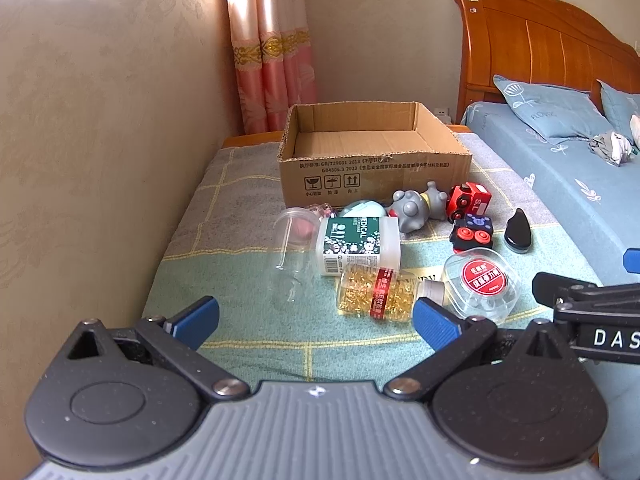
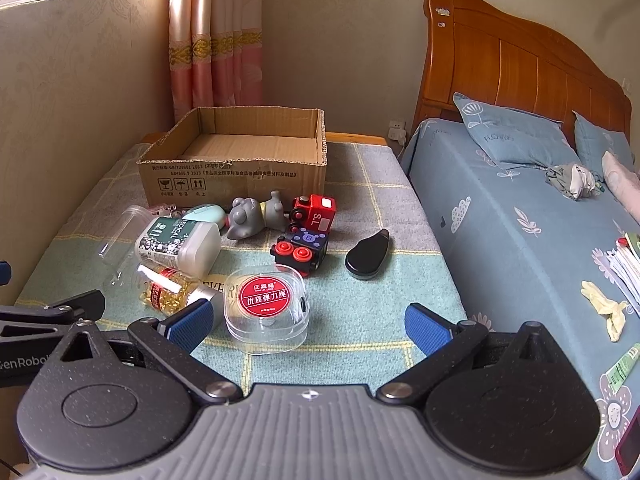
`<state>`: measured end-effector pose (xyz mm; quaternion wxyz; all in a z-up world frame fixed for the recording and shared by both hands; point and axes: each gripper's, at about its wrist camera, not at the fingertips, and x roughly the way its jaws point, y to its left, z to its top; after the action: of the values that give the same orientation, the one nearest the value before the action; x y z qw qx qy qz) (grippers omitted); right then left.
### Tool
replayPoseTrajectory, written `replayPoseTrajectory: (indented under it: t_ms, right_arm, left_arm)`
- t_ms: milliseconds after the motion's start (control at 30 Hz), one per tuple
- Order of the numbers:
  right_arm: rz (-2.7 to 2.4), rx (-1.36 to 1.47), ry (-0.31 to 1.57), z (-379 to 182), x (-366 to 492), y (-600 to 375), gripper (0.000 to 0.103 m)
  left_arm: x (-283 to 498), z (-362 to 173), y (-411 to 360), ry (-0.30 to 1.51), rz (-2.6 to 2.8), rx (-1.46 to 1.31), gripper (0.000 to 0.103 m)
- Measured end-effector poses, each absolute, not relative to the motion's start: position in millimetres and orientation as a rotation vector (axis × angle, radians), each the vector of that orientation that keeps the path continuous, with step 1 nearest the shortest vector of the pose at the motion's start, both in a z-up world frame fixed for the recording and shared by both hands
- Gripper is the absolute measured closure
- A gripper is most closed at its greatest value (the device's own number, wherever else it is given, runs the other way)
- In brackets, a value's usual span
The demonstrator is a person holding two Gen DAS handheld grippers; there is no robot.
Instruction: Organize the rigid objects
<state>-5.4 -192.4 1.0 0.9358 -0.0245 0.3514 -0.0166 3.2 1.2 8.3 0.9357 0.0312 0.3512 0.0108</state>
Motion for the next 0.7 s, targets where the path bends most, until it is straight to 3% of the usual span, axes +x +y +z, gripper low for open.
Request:
replayPoseTrajectory:
  t_ms: [700]
  right_arm:
    - [0.075, -0.122, 0.711, -23, 16, -200, 0.0]
  left_arm:
    - [30, -12, 6, 0.708, -0.184, 0.103, 0.001]
